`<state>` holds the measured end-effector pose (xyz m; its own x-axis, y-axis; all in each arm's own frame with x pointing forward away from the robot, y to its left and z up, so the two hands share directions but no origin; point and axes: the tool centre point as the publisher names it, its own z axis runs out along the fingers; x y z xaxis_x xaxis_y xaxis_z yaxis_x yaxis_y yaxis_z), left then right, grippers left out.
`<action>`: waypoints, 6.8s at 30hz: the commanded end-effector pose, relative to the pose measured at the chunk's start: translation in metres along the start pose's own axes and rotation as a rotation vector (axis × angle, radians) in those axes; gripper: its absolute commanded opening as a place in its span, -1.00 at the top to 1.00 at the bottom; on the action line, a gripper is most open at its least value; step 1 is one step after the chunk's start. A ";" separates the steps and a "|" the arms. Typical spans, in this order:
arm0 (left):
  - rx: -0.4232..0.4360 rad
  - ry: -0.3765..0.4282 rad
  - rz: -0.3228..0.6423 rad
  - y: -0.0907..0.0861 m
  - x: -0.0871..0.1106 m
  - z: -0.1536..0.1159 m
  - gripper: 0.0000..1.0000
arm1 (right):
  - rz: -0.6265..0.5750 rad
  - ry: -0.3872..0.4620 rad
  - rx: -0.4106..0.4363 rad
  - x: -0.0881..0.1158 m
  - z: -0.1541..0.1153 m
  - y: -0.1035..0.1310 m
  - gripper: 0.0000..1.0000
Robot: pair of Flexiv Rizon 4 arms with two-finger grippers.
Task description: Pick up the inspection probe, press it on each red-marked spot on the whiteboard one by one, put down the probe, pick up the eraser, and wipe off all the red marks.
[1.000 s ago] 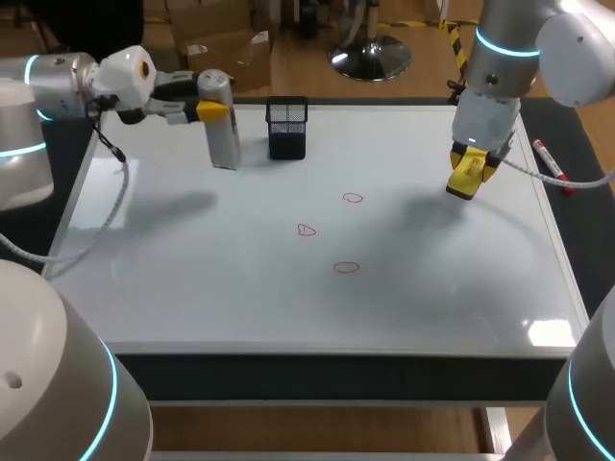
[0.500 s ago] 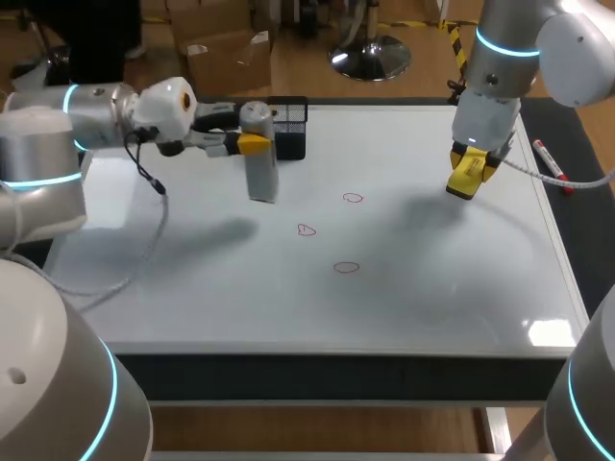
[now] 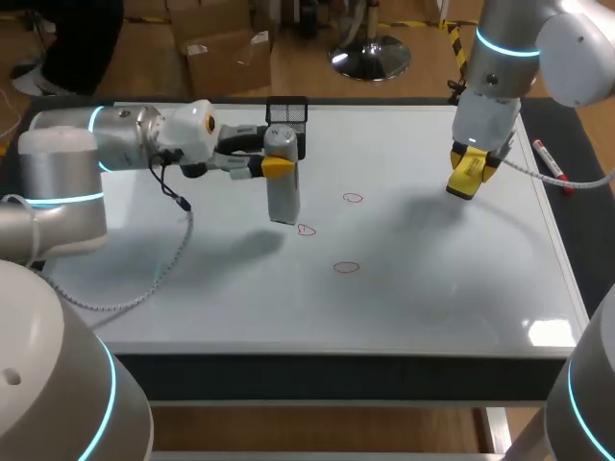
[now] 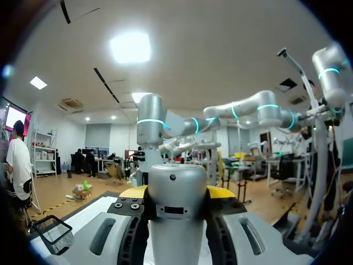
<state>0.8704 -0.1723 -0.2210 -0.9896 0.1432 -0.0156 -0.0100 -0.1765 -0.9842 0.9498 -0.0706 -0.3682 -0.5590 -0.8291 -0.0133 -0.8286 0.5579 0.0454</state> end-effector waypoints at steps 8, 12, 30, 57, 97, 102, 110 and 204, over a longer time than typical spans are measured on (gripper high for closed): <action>0.005 0.007 -0.006 0.014 -0.002 0.010 1.00 | -0.001 0.003 0.002 0.000 -0.001 0.000 1.00; 0.010 0.010 -0.012 0.019 -0.004 0.011 1.00 | -0.001 0.003 0.002 0.000 -0.001 0.000 1.00; 0.017 0.007 -0.041 0.036 -0.011 0.021 1.00 | -0.001 0.003 0.002 0.000 -0.001 0.000 1.00; -0.007 0.007 -0.050 0.044 -0.014 0.023 1.00 | -0.001 0.003 0.002 0.000 -0.001 0.000 1.00; -0.007 -0.179 -0.001 -0.001 0.032 -0.032 1.00 | -0.001 0.003 0.002 0.000 -0.001 0.000 1.00; -0.008 -0.238 0.016 -0.007 0.046 -0.052 1.00 | -0.001 0.003 0.002 0.000 -0.001 0.000 1.00; -0.008 -0.309 0.036 -0.015 0.066 -0.084 1.00 | -0.001 0.003 0.002 0.000 -0.001 0.000 1.00; -0.017 -0.467 0.049 -0.020 0.105 -0.152 1.00 | -0.564 0.156 -0.022 -0.252 0.051 0.216 1.00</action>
<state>0.7895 -0.0060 -0.2308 -0.9480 -0.3179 0.0156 0.0362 -0.1565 -0.9870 0.9078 0.2562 -0.4046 -0.0312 -0.9991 0.0275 -0.9950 0.0336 0.0943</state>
